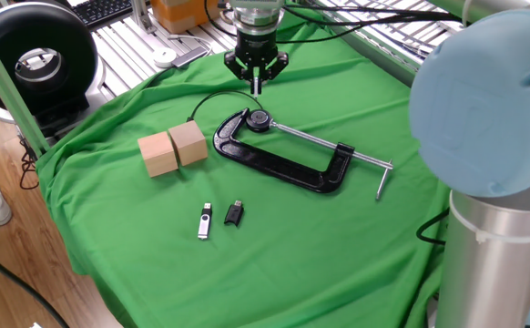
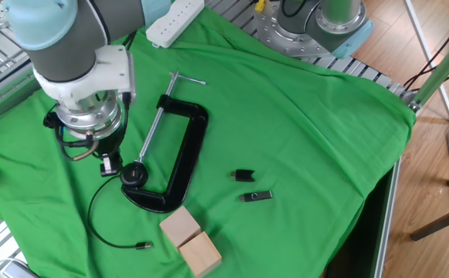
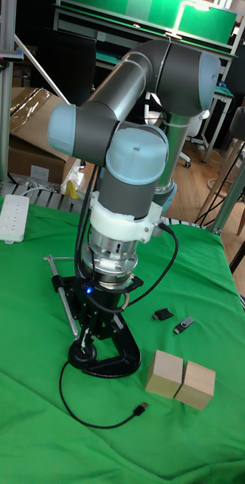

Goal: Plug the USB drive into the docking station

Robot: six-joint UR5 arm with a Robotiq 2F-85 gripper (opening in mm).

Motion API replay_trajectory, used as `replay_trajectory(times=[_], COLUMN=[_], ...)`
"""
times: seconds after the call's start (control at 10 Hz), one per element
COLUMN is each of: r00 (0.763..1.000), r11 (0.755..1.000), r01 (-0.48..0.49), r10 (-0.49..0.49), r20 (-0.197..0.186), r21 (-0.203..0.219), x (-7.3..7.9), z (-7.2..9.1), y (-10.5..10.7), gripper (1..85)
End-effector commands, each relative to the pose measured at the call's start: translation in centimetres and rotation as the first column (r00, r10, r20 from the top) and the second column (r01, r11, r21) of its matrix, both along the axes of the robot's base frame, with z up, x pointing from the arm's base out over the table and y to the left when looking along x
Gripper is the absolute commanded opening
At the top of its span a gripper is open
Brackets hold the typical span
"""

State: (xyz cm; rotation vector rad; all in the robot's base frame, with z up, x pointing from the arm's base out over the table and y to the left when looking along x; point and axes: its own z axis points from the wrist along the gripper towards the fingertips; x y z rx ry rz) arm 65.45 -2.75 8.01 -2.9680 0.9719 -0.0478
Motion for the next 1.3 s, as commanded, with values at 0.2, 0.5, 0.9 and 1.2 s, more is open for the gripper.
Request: replay_trajectory(times=[0.2, 0.5, 0.9, 1.2], r00=[0.998, 0.998, 0.996, 0.945], r11=[0.997, 0.994, 0.997, 0.940], r01=[-0.040, -0.040, -0.040, 0.328], r10=[0.038, 0.034, 0.034, -0.327], r20=[0.041, 0.060, 0.077, -0.023], r21=[0.069, 0.097, 0.071, 0.088], x=[1.0, 1.2, 1.3, -0.4], z=[0.1, 0.5, 0.6, 0.6], y=[2.1, 2.9, 1.8, 1.9], gripper=[1.7, 1.7, 1.7, 1.7])
